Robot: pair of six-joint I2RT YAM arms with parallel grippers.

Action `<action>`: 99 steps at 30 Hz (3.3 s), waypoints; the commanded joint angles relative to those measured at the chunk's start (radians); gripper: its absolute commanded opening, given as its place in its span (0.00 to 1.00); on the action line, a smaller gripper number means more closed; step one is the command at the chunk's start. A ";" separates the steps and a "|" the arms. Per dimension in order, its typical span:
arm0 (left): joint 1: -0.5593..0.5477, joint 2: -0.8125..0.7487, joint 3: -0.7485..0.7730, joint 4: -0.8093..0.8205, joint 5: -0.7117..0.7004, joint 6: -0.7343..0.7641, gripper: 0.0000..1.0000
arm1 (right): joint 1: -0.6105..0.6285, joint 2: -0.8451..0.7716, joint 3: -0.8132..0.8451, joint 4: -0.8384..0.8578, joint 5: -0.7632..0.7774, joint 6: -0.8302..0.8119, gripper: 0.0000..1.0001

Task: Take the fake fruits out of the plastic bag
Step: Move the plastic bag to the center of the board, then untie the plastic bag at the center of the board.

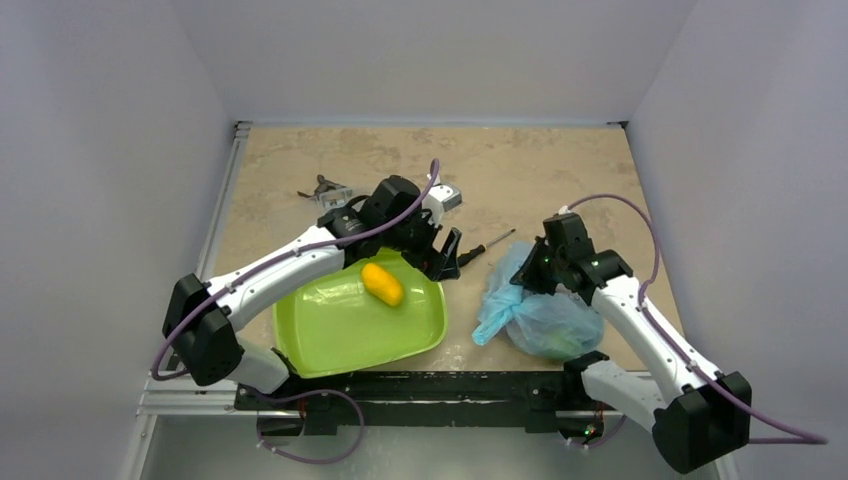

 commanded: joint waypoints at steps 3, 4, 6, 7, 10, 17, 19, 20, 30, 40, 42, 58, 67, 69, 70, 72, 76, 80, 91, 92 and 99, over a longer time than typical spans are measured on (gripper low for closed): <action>-0.014 0.037 0.061 0.000 0.024 0.018 0.82 | 0.150 0.058 0.059 0.244 -0.155 -0.051 0.04; -0.013 0.045 0.068 -0.004 0.037 0.016 0.80 | 0.184 0.071 0.066 0.257 -0.145 -0.053 0.04; -0.016 0.053 0.069 0.001 0.065 0.009 0.76 | 0.242 0.107 0.078 0.286 -0.146 -0.051 0.05; -0.018 0.055 0.066 0.007 0.073 0.008 0.75 | 0.261 0.118 0.082 0.296 -0.151 -0.049 0.05; -0.031 0.070 0.063 0.014 0.076 0.002 0.73 | 0.301 0.123 0.101 0.313 -0.141 -0.075 0.21; -0.088 0.138 0.073 0.020 0.097 -0.009 0.64 | 0.303 -0.006 0.128 0.164 0.017 -0.104 0.57; -0.107 0.159 0.098 -0.007 0.103 -0.001 0.60 | 0.303 -0.054 0.122 0.106 0.050 -0.108 0.59; -0.113 0.163 0.110 -0.029 0.099 0.010 0.60 | 0.303 -0.072 0.116 0.076 0.052 -0.107 0.59; -0.154 0.187 0.117 -0.050 0.031 0.039 0.47 | 0.303 -0.188 0.079 -0.112 -0.035 -0.199 0.63; -0.174 0.217 0.137 -0.079 0.015 0.067 0.14 | 0.330 -0.142 0.103 -0.134 -0.058 -0.263 0.63; -0.174 0.218 0.141 -0.088 0.011 0.073 0.07 | 0.343 -0.133 0.108 -0.143 -0.041 -0.265 0.62; -0.174 0.173 0.111 -0.023 0.143 0.080 0.00 | 0.571 -0.034 0.108 -0.073 0.223 -0.093 0.43; -0.145 0.107 0.071 0.022 0.073 0.039 0.00 | 0.571 -0.158 0.034 -0.047 0.301 0.068 0.08; -0.119 0.087 0.053 0.046 0.056 0.009 0.00 | 0.570 -0.217 0.021 -0.095 0.373 0.136 0.00; -0.103 0.077 0.042 0.059 0.052 -0.010 0.00 | 0.570 -0.250 0.020 -0.129 0.416 0.170 0.00; -0.062 0.064 0.021 0.089 0.062 -0.044 0.00 | 0.570 -0.324 0.016 -0.206 0.502 0.248 0.00; -0.026 0.062 0.000 0.135 0.115 -0.087 0.00 | 0.571 -0.455 0.016 -0.305 0.616 0.329 0.00; -0.025 0.082 0.004 0.147 0.166 -0.102 0.00 | 0.570 -0.475 0.027 -0.249 0.586 0.260 0.00; -0.026 0.114 0.016 0.147 0.202 -0.111 0.00 | 0.570 -0.226 0.265 -0.128 0.444 -0.164 0.41; -0.025 0.116 0.017 0.146 0.204 -0.111 0.00 | 0.571 -0.200 0.270 -0.099 0.391 -0.215 0.44; -0.025 0.117 0.022 0.135 0.196 -0.106 0.00 | 0.592 -0.136 0.251 -0.001 0.272 -0.271 0.54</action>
